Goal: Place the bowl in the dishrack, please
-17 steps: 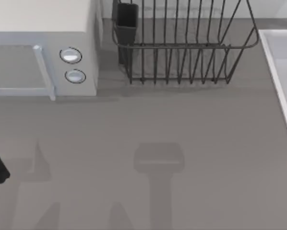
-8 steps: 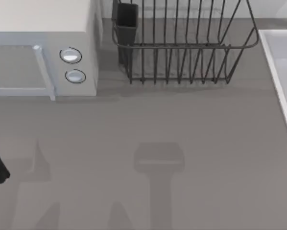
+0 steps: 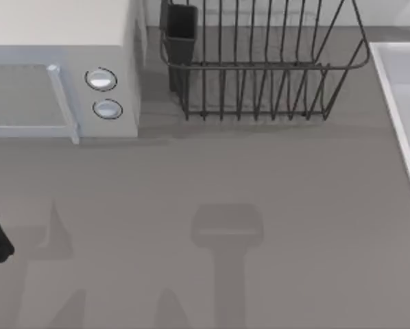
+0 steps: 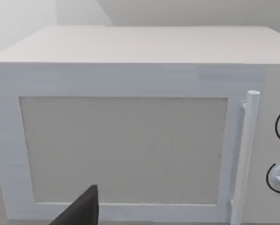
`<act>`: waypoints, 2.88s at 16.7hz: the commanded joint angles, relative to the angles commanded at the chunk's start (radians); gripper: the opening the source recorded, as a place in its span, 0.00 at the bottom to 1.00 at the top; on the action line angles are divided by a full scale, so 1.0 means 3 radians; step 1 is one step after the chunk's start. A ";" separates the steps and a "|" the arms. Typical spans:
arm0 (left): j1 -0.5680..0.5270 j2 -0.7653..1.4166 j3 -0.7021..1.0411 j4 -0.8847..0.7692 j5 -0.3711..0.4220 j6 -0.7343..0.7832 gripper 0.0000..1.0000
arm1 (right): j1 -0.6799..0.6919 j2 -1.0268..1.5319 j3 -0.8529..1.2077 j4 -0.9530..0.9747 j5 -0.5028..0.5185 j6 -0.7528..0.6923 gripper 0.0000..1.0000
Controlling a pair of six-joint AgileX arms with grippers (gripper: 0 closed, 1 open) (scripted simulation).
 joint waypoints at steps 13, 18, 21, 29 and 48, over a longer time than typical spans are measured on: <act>0.0000 0.0000 0.0000 0.0000 0.0000 0.0000 1.00 | -0.0042 -0.0083 0.1144 -0.1288 -0.0002 -0.0040 0.00; 0.0000 0.0000 0.0000 0.0000 0.0000 0.0000 1.00 | -0.0039 -0.0222 0.2069 -0.2374 -0.0001 -0.0042 0.00; 0.0000 0.0000 0.0000 0.0000 0.0000 0.0000 1.00 | -0.0027 -0.0303 0.2327 -0.2629 -0.0001 -0.0032 0.00; 0.0000 0.0000 0.0000 0.0000 0.0000 0.0000 1.00 | 0.0177 -0.0360 0.2327 -0.2429 0.0147 0.0107 0.00; 0.0000 0.0000 0.0000 0.0000 0.0000 0.0000 1.00 | 0.5476 -0.1186 0.1271 0.1885 0.2930 0.2695 0.00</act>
